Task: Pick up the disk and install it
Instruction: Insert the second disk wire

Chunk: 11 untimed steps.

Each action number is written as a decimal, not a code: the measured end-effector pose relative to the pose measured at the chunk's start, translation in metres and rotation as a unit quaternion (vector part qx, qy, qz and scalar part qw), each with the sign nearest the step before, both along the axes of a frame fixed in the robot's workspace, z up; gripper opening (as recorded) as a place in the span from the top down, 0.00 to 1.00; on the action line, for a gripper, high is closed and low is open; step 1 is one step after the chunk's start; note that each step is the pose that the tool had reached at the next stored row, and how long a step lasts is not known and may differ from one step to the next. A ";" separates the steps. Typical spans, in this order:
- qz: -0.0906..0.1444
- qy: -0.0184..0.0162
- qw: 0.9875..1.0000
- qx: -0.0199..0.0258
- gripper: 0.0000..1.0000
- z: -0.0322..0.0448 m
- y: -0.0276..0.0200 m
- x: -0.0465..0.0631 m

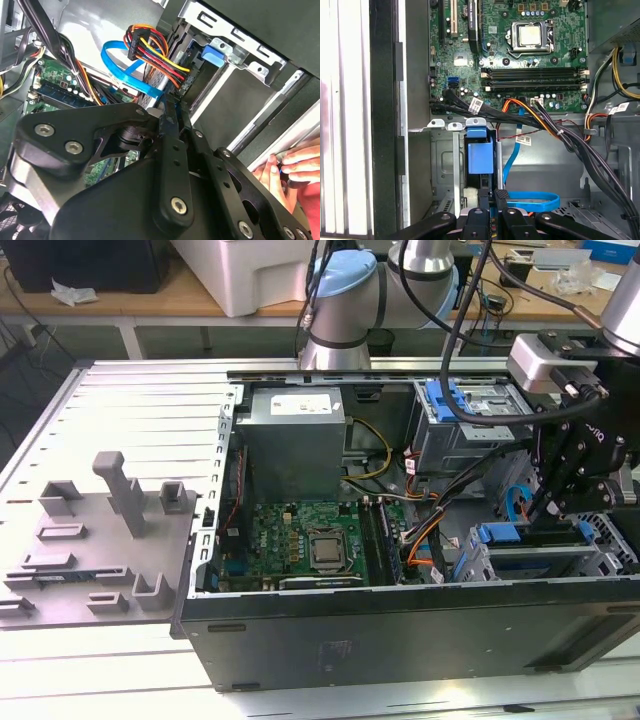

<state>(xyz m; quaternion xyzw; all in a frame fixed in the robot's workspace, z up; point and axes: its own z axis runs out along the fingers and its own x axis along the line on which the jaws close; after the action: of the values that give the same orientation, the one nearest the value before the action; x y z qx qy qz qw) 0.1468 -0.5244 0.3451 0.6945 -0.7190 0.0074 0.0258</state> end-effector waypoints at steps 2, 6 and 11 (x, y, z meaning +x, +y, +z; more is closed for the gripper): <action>0.000 0.000 1.000 0.000 0.84 -0.0006 0.0000 0.000; 0.000 0.000 1.000 0.000 0.84 -0.0026 0.0000 0.000; 0.000 0.000 1.000 0.000 0.84 -0.0042 0.0000 0.001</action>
<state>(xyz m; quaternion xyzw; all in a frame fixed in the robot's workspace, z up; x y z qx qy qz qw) 0.1474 -0.5244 0.3409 0.6945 -0.7190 0.0075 0.0258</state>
